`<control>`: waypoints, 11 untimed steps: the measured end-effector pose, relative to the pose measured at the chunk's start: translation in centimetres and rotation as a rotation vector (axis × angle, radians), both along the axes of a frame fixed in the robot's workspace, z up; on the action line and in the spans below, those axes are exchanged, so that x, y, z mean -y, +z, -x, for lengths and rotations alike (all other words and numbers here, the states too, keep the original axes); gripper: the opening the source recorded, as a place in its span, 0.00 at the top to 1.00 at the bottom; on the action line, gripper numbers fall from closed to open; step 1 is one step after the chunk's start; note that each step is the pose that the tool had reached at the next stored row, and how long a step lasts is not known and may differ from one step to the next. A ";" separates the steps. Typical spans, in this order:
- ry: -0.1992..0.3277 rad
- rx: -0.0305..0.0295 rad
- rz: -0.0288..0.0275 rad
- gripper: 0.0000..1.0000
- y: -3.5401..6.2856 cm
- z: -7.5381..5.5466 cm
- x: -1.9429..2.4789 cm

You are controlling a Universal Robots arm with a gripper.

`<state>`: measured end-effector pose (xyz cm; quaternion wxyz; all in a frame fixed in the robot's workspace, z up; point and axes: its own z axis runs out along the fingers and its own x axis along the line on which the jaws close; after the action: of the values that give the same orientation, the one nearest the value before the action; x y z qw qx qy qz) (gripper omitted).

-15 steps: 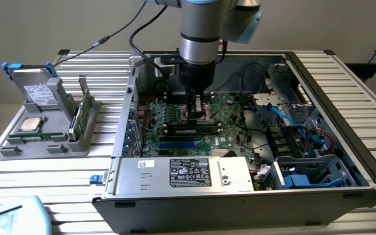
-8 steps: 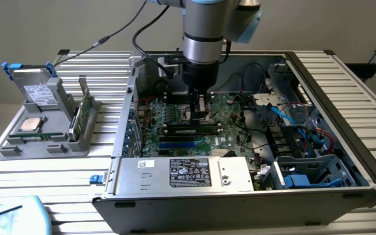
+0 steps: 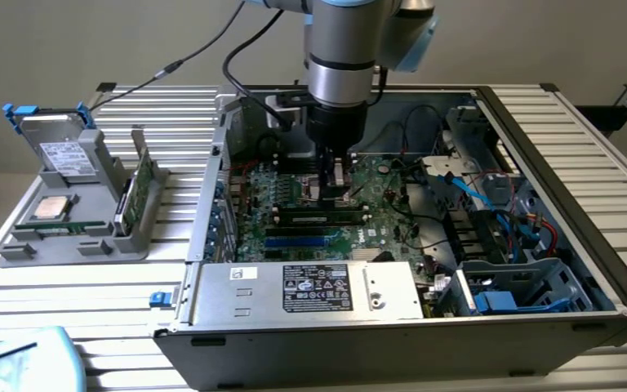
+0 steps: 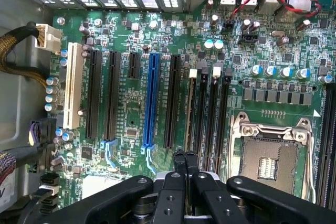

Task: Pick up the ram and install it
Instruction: 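Press down the ram until it locks into place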

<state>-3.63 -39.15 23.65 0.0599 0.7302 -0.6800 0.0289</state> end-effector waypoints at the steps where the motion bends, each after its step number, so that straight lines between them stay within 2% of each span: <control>1: 0.000 -0.0001 0.0000 0.90 0.00 -0.2 0.00; 3: 0.000 -0.0008 0.0001 0.90 0.01 -0.3 0.02; 11: 0.000 -0.0010 -0.0167 0.90 0.00 -0.3 0.02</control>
<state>-3.32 -39.17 23.66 0.0541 0.7306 -0.6803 0.0229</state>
